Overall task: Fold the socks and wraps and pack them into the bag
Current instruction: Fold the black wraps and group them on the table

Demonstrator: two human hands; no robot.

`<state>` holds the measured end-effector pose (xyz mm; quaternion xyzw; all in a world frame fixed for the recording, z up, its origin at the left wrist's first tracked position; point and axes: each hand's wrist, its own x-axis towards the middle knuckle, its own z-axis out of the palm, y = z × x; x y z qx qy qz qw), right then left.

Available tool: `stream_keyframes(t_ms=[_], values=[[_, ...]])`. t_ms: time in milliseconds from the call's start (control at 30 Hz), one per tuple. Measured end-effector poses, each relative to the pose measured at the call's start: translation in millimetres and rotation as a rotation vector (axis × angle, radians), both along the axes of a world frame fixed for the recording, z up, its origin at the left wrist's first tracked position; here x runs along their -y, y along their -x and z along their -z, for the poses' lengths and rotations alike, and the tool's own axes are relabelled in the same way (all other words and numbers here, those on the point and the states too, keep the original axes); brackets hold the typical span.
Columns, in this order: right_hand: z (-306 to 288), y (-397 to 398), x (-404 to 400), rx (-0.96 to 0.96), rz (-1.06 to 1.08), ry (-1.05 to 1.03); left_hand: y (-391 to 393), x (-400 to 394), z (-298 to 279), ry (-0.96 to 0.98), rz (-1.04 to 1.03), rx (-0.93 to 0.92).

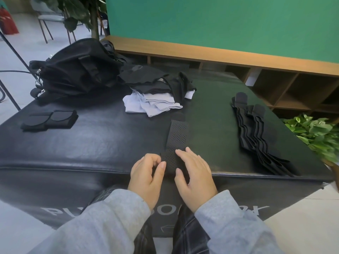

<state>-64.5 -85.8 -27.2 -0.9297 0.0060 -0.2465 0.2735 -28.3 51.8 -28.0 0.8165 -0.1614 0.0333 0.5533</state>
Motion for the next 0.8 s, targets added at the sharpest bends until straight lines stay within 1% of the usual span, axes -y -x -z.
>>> stream_keyframes(t_ms=[167,367,633,800], values=[[2.0,-1.0,2.5,-0.057,0.007,0.008,4.4,1.6,-5.6,-0.006,-0.02,-0.044],[-3.4,-0.2,1.7,-0.103,0.014,-0.055,4.1,2.4,-8.1,-0.038,-0.024,0.034],[-6.4,-0.3,2.1,-0.095,0.013,-0.1,2.6,3.3,-8.3,-0.088,-0.012,0.095],[-4.6,-0.7,2.6,-0.079,0.009,-0.098,3.6,3.9,-8.2,-0.074,-0.008,0.125]])
